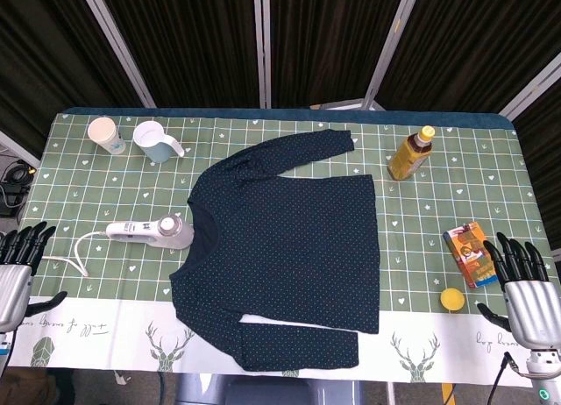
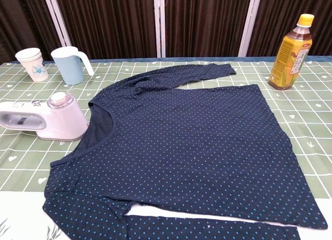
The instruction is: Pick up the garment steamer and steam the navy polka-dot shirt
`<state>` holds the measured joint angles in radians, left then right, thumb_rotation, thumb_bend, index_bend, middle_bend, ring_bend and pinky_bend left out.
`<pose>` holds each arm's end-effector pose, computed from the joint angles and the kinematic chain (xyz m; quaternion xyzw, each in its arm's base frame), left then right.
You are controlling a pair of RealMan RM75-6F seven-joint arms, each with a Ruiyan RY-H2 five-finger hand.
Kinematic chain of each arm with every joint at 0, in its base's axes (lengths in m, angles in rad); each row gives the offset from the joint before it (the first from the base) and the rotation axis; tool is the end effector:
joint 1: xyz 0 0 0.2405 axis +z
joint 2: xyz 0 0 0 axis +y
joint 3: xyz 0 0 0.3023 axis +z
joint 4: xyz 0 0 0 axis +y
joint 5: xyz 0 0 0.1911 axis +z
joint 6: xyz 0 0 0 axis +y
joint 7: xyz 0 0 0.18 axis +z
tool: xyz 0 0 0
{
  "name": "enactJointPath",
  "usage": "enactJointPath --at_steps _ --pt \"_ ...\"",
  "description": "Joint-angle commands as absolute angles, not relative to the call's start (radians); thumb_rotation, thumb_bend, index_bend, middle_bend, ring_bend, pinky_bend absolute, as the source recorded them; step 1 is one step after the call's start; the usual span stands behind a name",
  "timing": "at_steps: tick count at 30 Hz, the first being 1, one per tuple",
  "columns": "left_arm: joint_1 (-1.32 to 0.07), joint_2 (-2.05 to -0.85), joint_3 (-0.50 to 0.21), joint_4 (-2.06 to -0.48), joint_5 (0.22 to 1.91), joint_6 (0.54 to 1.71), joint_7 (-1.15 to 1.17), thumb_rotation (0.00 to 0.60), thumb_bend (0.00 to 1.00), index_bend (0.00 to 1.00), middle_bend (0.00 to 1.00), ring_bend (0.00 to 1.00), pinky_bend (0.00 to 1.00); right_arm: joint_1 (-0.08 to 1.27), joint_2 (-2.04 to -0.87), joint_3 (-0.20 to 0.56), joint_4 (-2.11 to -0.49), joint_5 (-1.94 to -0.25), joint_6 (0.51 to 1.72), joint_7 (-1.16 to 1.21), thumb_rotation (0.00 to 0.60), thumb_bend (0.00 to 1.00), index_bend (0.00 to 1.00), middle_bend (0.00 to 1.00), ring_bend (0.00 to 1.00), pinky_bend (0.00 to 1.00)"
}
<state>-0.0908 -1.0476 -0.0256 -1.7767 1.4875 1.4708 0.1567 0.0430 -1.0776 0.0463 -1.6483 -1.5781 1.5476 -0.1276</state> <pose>-0.3209 0.2137 0.2016 -0.6157 -0.3800 -0.3587 0.5898 -0.3315 -0.2032 0.2120 0.6212 -0.3253 0.3694 0.6098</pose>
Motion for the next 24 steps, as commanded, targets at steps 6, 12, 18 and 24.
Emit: enactJointPath --at_steps 6,12,18,24 --pt "-0.095 -1.053 -0.028 -1.769 1.48 1.462 0.157 0.6 0.0 0.0 0.0 0.0 0.0 0.043 -1.075 0.045 -1.649 -1.578 1.546 -0.124 0.6 0.0 0.0 0.0 0.0 0.0" --pt "-0.124 -1.072 -0.046 -1.747 1.45 1.416 0.15 0.6 0.0 0.0 0.0 0.0 0.0 0.044 -1.074 0.047 -1.651 -1.576 1.545 -0.122 0.6 0.0 0.0 0.0 0.0 0.0" --pt "-0.239 -1.132 -0.12 -1.678 1.357 1.265 0.135 0.6 0.0 0.0 0.0 0.0 0.0 0.048 -1.08 0.049 -1.652 -1.565 1.533 -0.14 0.6 0.0 0.0 0.0 0.0 0.0" --pt "-0.358 -1.217 -0.166 -1.573 1.266 1.098 0.159 0.6 0.05 0.0 0.0 0.0 0.0 0.05 -1.081 0.056 -1.651 -1.546 1.525 -0.144 0.6 0.0 0.0 0.0 0.0 0.0"
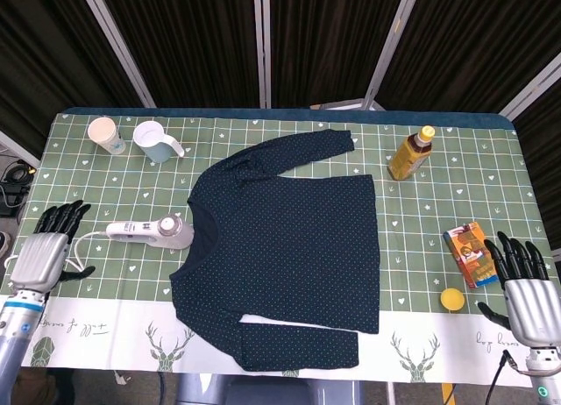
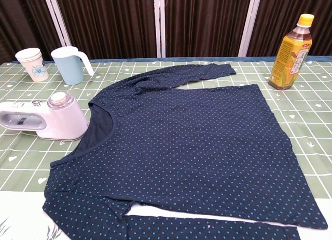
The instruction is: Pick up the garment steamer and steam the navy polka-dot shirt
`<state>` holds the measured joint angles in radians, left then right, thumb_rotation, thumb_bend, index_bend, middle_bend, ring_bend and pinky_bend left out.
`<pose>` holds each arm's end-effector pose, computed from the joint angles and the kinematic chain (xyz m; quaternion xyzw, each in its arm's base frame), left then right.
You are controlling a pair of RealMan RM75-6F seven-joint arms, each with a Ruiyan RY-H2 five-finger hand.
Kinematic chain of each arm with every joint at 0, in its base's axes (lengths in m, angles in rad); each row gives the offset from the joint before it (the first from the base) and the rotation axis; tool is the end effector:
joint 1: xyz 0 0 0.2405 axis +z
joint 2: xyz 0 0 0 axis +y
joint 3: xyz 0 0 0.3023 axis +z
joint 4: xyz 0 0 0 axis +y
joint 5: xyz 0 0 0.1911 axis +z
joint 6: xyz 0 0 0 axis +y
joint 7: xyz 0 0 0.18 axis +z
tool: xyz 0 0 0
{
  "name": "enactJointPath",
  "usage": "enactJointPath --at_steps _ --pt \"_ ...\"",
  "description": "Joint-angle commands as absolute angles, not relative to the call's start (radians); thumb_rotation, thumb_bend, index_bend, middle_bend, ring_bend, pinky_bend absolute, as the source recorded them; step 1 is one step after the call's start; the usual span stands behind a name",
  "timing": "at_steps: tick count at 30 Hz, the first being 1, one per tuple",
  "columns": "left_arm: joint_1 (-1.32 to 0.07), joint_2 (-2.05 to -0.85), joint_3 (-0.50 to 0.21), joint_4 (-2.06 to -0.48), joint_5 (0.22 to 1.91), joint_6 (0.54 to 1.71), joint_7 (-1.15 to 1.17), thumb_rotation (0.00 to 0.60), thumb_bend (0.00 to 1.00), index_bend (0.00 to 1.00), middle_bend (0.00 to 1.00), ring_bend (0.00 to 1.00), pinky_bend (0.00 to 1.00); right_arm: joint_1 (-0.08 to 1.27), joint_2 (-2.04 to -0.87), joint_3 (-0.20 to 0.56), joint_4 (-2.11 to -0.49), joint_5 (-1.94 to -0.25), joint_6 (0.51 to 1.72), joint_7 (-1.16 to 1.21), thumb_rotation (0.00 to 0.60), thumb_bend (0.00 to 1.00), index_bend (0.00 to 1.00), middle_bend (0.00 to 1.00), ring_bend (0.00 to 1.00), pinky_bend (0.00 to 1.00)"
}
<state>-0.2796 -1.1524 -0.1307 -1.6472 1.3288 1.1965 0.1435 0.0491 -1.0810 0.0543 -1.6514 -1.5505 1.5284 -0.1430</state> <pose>-0.3217 0.2953 0.1561 -0.6424 -0.4085 -0.3415 0.5512 -0.3347 -0.2070 0.2107 0.6185 -0.3301 0.3601 0.6155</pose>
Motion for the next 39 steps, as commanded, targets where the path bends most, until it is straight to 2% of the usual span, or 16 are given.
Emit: enactJointPath --at_steps 1,5,13,33,39 --pt "-0.37 -1.233 -0.168 -1.555 1.26 1.082 0.159 0.6 0.08 0.0 0.0 0.0 0.0 0.051 -1.082 0.056 -1.65 -1.544 1.524 -0.144 0.6 0.0 0.0 0.0 0.0 0.0" --pt "-0.412 -1.305 -0.163 -1.474 1.245 1.026 0.155 0.6 0.12 0.0 0.0 0.0 0.0 0.052 -1.083 0.058 -1.646 -1.533 1.516 -0.144 0.6 0.0 0.0 0.0 0.0 0.0" --pt "-0.461 -1.418 -0.175 -1.341 1.236 0.999 0.122 0.6 0.22 0.0 0.0 0.0 0.0 0.054 -1.083 0.06 -1.644 -1.523 1.508 -0.144 0.6 0.0 0.0 0.0 0.0 0.0" --pt "-0.548 -1.51 -0.197 -1.203 1.126 0.914 0.208 0.6 0.34 0.0 0.0 0.0 0.0 0.061 -1.088 0.062 -1.64 -1.509 1.493 -0.151 0.6 0.0 0.0 0.0 0.0 0.0" --pt "-0.564 -1.536 -0.198 -1.174 1.105 0.904 0.227 0.6 0.42 0.0 0.01 0.02 0.03 0.062 -1.088 0.062 -1.641 -1.507 1.49 -0.149 0.6 0.0 0.0 0.0 0.0 0.0"
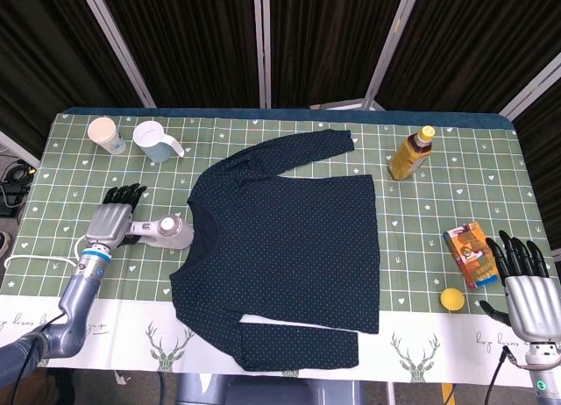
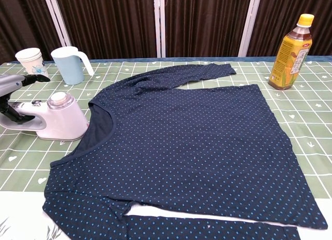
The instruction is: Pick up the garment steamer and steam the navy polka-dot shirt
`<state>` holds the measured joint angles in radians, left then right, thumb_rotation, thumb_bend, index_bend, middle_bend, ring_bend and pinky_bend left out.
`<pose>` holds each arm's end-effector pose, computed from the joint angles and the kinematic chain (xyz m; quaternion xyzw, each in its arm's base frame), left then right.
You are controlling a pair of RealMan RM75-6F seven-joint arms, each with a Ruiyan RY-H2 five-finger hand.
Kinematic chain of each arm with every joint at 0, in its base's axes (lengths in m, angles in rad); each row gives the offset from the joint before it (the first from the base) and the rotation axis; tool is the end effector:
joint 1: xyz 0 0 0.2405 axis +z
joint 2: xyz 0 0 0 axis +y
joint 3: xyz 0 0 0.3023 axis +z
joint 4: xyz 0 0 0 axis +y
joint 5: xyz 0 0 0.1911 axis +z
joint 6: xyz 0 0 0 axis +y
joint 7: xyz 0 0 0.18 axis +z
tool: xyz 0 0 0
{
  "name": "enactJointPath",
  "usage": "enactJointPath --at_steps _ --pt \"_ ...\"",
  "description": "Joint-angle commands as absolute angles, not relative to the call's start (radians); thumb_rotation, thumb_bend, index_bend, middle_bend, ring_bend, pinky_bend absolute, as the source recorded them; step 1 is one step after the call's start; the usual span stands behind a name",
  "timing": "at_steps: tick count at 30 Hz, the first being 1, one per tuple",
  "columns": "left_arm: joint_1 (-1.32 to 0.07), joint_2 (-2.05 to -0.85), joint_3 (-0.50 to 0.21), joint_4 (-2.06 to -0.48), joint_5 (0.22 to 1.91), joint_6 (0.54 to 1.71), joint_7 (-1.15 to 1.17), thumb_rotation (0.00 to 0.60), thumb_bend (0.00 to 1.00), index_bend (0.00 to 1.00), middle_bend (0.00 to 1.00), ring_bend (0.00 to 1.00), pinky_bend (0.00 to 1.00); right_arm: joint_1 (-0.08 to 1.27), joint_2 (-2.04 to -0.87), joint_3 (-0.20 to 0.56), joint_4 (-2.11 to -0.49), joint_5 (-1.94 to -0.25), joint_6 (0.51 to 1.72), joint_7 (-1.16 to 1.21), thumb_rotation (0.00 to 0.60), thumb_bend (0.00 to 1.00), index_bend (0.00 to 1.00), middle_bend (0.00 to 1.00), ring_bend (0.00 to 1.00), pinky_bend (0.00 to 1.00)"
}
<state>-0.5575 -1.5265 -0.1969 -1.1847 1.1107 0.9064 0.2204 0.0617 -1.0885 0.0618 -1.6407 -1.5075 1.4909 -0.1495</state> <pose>-0.3182 0.4042 0.0354 -0.6728 -0.4259 -0.2850 0.5336 -0.3428 -0.2130 0.2072 0.6163 -0.3419 0.3445 0.6203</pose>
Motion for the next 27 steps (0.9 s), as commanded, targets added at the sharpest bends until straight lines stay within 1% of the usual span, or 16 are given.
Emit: enactJointPath --at_steps 1,3,5,6,8,10,13,14,17,18,19,20,21,22,24,27 --pt "-0.566 -1.54 -0.198 -1.169 1.103 0.904 0.229 0.6 0.43 0.0 0.02 0.04 0.05 0.062 -1.088 0.062 -1.641 -1.506 1.49 -0.149 0.6 0.0 0.0 0.0 0.0 0.0" --pt "-0.571 -1.55 -0.199 -1.157 1.099 0.905 0.233 0.6 0.44 0.04 0.11 0.11 0.1 0.063 -1.089 0.062 -1.641 -1.505 1.489 -0.148 0.6 0.0 0.0 0.0 0.0 0.0" --pt "-0.574 -1.559 -0.198 -1.145 1.099 0.909 0.233 0.6 0.44 0.16 0.22 0.18 0.21 0.063 -1.088 0.062 -1.64 -1.502 1.487 -0.147 0.6 0.0 0.0 0.0 0.0 0.0" --pt "-0.574 -1.563 -0.198 -1.14 1.1 0.911 0.232 0.6 0.44 0.2 0.25 0.21 0.25 0.063 -1.088 0.063 -1.64 -1.501 1.486 -0.146 0.6 0.0 0.0 0.0 0.0 0.0" --pt "-0.575 -1.572 -0.193 -1.127 1.109 0.918 0.23 0.6 0.44 0.33 0.34 0.28 0.39 0.064 -1.089 0.063 -1.639 -1.5 1.483 -0.145 0.6 0.0 0.0 0.0 0.0 0.0" --pt "-0.575 -1.579 -0.19 -1.118 1.116 0.924 0.225 0.6 0.44 0.42 0.41 0.35 0.49 0.065 -1.089 0.063 -1.638 -1.499 1.482 -0.144 0.6 0.0 0.0 0.0 0.0 0.0" --pt "-0.575 -1.585 -0.184 -1.107 1.129 0.929 0.213 0.6 0.44 0.53 0.52 0.45 0.62 0.066 -1.089 0.062 -1.637 -1.499 1.48 -0.145 0.6 0.0 0.0 0.0 0.0 0.0" --pt "-0.575 -1.587 -0.182 -1.101 1.136 0.933 0.208 0.6 0.44 0.56 0.54 0.46 0.64 0.066 -1.09 0.062 -1.637 -1.498 1.479 -0.145 0.6 0.0 0.0 0.0 0.0 0.0" --pt "-0.573 -1.592 -0.178 -1.088 1.151 0.947 0.192 0.6 0.45 0.7 0.63 0.54 0.73 0.067 -1.091 0.062 -1.637 -1.498 1.478 -0.147 0.6 0.0 0.0 0.0 0.0 0.0" --pt "-0.572 -1.593 -0.177 -1.084 1.157 0.952 0.187 0.6 0.45 0.76 0.66 0.56 0.75 0.067 -1.091 0.061 -1.637 -1.498 1.478 -0.148 0.6 0.0 0.0 0.0 0.0 0.0" --pt "-0.571 -1.594 -0.176 -1.081 1.162 0.957 0.182 0.6 0.47 0.81 0.69 0.59 0.77 0.067 -1.091 0.061 -1.637 -1.498 1.478 -0.149 0.6 0.0 0.0 0.0 0.0 0.0" --pt "-0.57 -1.594 -0.174 -1.079 1.168 0.961 0.176 0.6 0.49 0.85 0.71 0.6 0.79 0.067 -1.092 0.061 -1.637 -1.498 1.477 -0.15 0.6 0.0 0.0 0.0 0.0 0.0" --pt "-0.569 -1.595 -0.172 -1.077 1.173 0.964 0.172 0.6 0.54 0.89 0.73 0.62 0.8 0.067 -1.092 0.06 -1.637 -1.499 1.478 -0.151 0.6 0.0 0.0 0.0 0.0 0.0" --pt "-0.568 -1.595 -0.17 -1.075 1.177 0.967 0.168 0.6 0.58 0.92 0.75 0.63 0.82 0.068 -1.093 0.06 -1.637 -1.499 1.478 -0.152 0.6 0.0 0.0 0.0 0.0 0.0" --pt "-0.566 -1.592 -0.165 -1.075 1.185 0.967 0.155 0.6 0.62 0.94 0.76 0.65 0.83 0.067 -1.093 0.059 -1.638 -1.501 1.478 -0.154 0.6 0.0 0.0 0.0 0.0 0.0" --pt "-0.566 -1.581 -0.155 -1.078 1.197 0.956 0.14 0.6 0.64 0.96 0.78 0.66 0.85 0.067 -1.094 0.059 -1.639 -1.501 1.479 -0.157 0.6 0.0 0.0 0.0 0.0 0.0"
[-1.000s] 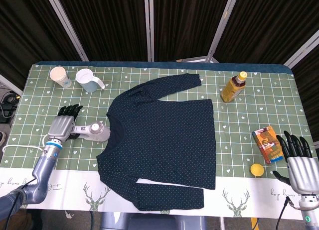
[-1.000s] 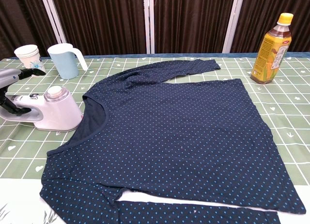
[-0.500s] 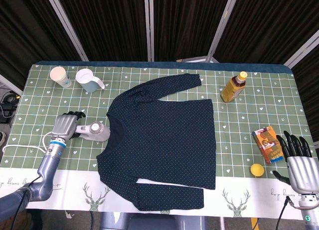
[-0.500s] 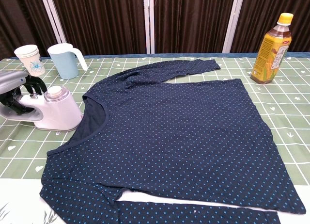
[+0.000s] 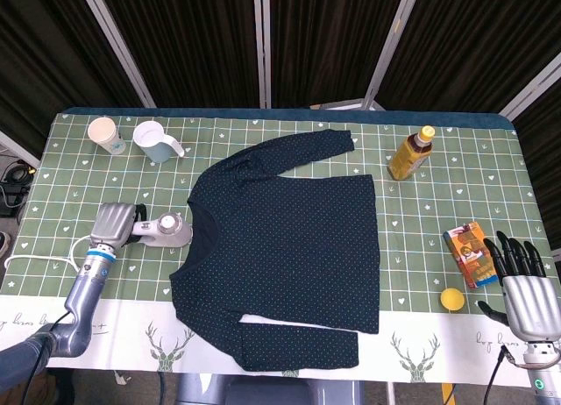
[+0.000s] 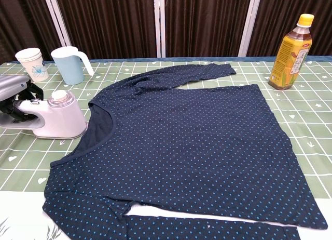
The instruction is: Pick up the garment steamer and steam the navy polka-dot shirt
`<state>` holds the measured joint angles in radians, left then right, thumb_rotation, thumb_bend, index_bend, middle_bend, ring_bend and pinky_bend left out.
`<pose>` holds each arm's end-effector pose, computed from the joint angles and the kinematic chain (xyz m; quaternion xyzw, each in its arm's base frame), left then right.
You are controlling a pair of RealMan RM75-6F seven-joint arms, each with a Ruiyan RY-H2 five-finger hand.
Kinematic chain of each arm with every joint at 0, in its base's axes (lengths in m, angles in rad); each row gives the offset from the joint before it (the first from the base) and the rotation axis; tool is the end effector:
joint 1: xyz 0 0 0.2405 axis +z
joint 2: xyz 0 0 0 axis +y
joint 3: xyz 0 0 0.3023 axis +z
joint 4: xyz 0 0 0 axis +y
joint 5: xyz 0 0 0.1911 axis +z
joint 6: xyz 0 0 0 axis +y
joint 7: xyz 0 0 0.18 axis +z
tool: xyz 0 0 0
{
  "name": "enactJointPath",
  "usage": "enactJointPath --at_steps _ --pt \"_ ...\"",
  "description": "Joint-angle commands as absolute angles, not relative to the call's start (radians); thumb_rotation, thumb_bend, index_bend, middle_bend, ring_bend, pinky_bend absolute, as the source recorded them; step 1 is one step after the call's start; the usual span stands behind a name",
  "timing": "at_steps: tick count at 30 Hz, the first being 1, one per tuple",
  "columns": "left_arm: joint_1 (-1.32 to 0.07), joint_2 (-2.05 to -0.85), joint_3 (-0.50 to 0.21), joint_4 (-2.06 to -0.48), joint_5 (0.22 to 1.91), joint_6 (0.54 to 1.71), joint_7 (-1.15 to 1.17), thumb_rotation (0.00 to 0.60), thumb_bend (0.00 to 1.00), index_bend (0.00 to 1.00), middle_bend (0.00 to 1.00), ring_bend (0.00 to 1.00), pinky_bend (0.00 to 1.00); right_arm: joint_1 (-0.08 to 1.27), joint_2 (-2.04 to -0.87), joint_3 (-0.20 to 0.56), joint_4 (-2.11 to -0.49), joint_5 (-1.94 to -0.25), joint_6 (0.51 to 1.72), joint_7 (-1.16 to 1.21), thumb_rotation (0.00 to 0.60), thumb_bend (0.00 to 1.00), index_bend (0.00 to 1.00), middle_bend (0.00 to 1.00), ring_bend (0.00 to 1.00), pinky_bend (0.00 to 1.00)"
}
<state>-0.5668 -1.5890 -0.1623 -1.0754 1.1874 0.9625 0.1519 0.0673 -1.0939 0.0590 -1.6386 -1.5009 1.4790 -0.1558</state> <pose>-0.3179 0.4071 0.0244 -0.6793 -0.3976 -0.3010 0.5384 -0.3440 -0.2144 0.2035 0.6190 -0.3450 0.3398 0.6184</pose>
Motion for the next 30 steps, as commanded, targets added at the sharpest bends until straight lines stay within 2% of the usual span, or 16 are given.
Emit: enactJointPath --at_steps 1,11,17,24,30 --pt "-0.565 -1.578 -0.152 -1.08 1.205 0.958 0.131 0.6 0.64 0.96 0.78 0.66 0.85 0.067 -1.095 0.059 -1.639 -1.501 1.479 -0.157 0.6 0.0 0.0 0.0 0.0 0.0" --pt "-0.544 -1.53 -0.112 -1.117 1.372 1.067 -0.071 0.6 0.64 0.96 0.8 0.68 0.87 0.067 -1.094 0.058 -1.641 -1.501 1.482 -0.158 0.6 0.0 0.0 0.0 0.0 0.0" --pt "-0.546 -1.492 -0.114 -1.212 1.429 1.123 -0.126 0.6 0.64 0.96 0.8 0.68 0.88 0.065 -1.092 0.058 -1.643 -1.502 1.484 -0.153 0.6 0.0 0.0 0.0 0.0 0.0" --pt "-0.557 -1.462 -0.12 -1.348 1.437 1.114 -0.171 0.6 0.64 0.96 0.81 0.7 0.89 0.065 -1.088 0.06 -1.641 -1.5 1.485 -0.144 0.6 0.0 0.0 0.0 0.0 0.0" --pt "-0.588 -1.466 -0.116 -1.417 1.437 1.066 -0.143 0.6 0.64 0.96 0.82 0.73 0.96 0.065 -1.086 0.061 -1.641 -1.499 1.485 -0.136 0.6 0.0 0.0 0.0 0.0 0.0"
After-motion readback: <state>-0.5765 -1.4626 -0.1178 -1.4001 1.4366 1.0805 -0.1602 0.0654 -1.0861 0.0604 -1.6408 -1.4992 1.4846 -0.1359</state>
